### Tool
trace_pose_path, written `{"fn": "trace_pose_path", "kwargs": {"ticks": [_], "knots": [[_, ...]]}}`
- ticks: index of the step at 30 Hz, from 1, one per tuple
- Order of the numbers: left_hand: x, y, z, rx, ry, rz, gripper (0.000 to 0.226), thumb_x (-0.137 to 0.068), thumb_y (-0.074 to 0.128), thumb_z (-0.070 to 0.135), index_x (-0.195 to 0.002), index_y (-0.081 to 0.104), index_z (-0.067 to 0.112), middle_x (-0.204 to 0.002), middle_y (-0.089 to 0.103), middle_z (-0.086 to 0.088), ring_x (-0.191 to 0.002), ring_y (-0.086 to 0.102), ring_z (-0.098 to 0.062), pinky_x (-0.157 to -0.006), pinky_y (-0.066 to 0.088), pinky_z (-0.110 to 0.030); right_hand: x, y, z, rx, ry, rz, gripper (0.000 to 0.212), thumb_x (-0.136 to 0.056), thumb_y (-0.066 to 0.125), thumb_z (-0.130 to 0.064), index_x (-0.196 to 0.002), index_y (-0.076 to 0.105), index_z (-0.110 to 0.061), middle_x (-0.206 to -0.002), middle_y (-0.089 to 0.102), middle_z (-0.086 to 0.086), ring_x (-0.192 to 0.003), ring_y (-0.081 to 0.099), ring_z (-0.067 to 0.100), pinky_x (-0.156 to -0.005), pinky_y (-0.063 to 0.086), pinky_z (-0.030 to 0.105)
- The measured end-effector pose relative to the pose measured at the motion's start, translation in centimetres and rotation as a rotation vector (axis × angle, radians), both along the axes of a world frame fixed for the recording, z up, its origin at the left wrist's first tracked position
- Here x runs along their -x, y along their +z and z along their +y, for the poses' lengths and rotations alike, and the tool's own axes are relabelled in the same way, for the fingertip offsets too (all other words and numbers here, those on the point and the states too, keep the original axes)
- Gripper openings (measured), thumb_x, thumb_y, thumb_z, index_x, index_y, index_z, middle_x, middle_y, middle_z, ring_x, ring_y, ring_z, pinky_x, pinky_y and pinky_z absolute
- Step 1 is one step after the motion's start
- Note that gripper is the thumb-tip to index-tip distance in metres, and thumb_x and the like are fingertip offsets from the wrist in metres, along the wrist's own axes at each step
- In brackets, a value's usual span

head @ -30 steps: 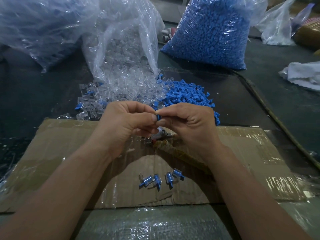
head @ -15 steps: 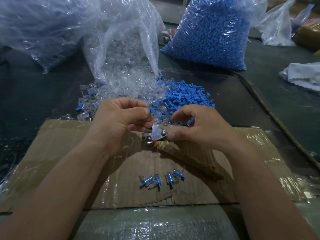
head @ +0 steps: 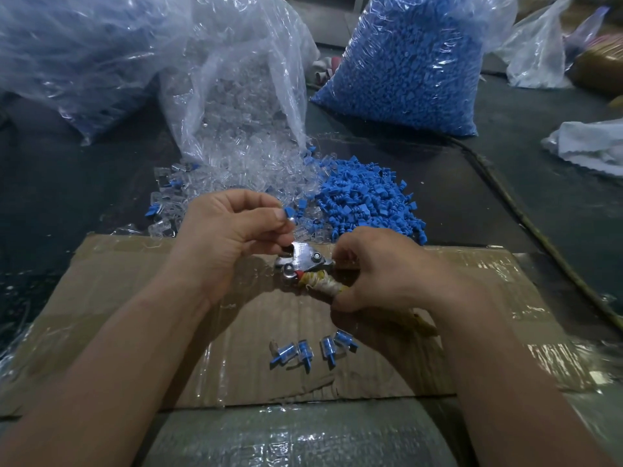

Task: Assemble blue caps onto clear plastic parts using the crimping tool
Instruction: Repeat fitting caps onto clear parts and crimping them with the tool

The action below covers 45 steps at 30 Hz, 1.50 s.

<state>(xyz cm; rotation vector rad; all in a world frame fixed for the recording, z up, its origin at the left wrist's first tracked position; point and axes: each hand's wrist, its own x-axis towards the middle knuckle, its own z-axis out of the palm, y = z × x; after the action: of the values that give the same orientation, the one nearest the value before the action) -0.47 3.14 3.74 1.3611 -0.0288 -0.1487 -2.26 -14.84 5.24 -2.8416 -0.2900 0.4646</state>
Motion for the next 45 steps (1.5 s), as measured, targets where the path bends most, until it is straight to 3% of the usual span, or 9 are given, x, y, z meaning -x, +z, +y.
{"fn": "trace_pose_path", "kwargs": {"ticks": [5, 8, 12, 17, 22, 26, 45], "knots": [[-0.3, -0.2, 0.1, 0.011, 0.013, -0.004, 0.018, -0.057, 0.062, 0.011, -0.074, 0.059, 0.005, -0.059, 0.068, -0.006, -0.053, 0.066, -0.014, -0.047, 0.051, -0.017, -0.3, -0.4, 0.6, 0.051, -0.037, -0.121, 0.025, -0.070, 0.064, -0.046, -0.079, 0.063, -0.022, -0.072, 0.059, -0.004, -0.067, 0.052, 0.011, -0.054, 0.039, 0.027], [-0.4, -0.3, 0.2, 0.022, 0.023, -0.021, 0.019, -0.057, 0.062, 0.011, -0.075, 0.059, 0.005, -0.059, 0.068, -0.006, -0.053, 0.066, -0.014, -0.048, 0.051, -0.017, -0.4, -0.6, 0.6, 0.131, -0.018, -0.174, 0.019, -0.078, 0.058, -0.037, -0.086, 0.060, -0.020, -0.078, 0.057, -0.001, -0.073, 0.052, 0.018, -0.061, 0.042, 0.031], [-0.6, -0.6, 0.2, 0.052, 0.056, -0.042, 0.015, -0.058, 0.062, 0.011, -0.072, 0.060, 0.008, -0.061, 0.069, -0.006, -0.055, 0.066, -0.014, -0.049, 0.051, -0.017, -0.4, -0.3, -0.1, 0.111, -0.046, -0.202, 0.006, -0.080, 0.054, -0.026, -0.080, 0.049, -0.023, -0.074, 0.048, -0.005, -0.067, 0.044, 0.012, -0.057, 0.033, 0.028], [-0.6, -0.9, -0.1, 0.061, 0.066, -0.069, 0.010, -0.065, 0.061, 0.008, -0.074, 0.058, 0.008, -0.060, 0.068, -0.004, -0.056, 0.066, -0.013, -0.050, 0.051, -0.016, -0.2, 0.4, -0.5, 0.020, -0.142, -0.339, 0.025, -0.079, 0.054, -0.024, -0.068, 0.031, -0.027, -0.067, 0.043, -0.008, -0.057, 0.037, 0.005, -0.048, 0.023, 0.024], [-0.4, -1.1, -0.6, 0.075, 0.072, -0.099, 0.008, -0.072, 0.059, 0.001, -0.074, 0.059, 0.009, -0.061, 0.069, -0.003, -0.056, 0.066, -0.012, -0.051, 0.051, -0.017, 0.3, 0.2, 0.4, -0.181, -0.136, -0.367, 0.025, -0.079, 0.056, -0.022, -0.077, 0.031, -0.028, -0.072, 0.040, -0.012, -0.060, 0.037, 0.003, -0.050, 0.022, 0.023], [-0.3, -1.1, -0.8, 0.091, 0.079, -0.119, 0.008, -0.071, 0.060, 0.001, -0.073, 0.058, 0.009, -0.059, 0.068, -0.002, -0.054, 0.065, -0.011, -0.049, 0.050, -0.016, 0.3, -0.2, 0.7, -0.195, -0.102, -0.346, 0.023, -0.079, 0.055, -0.022, -0.087, 0.033, -0.024, -0.076, 0.037, -0.012, -0.065, 0.035, 0.002, -0.052, 0.021, 0.023], [0.3, -0.3, -1.3, 0.092, 0.109, -0.147, 0.010, -0.075, 0.058, -0.002, -0.073, 0.056, 0.008, -0.056, 0.067, 0.002, -0.051, 0.063, -0.007, -0.049, 0.050, -0.015, 0.1, -0.5, 1.1, -0.171, -0.015, -0.315, 0.022, -0.080, 0.054, -0.025, -0.083, 0.033, -0.028, -0.073, 0.034, -0.015, -0.065, 0.033, -0.002, -0.056, 0.021, 0.016]]}}
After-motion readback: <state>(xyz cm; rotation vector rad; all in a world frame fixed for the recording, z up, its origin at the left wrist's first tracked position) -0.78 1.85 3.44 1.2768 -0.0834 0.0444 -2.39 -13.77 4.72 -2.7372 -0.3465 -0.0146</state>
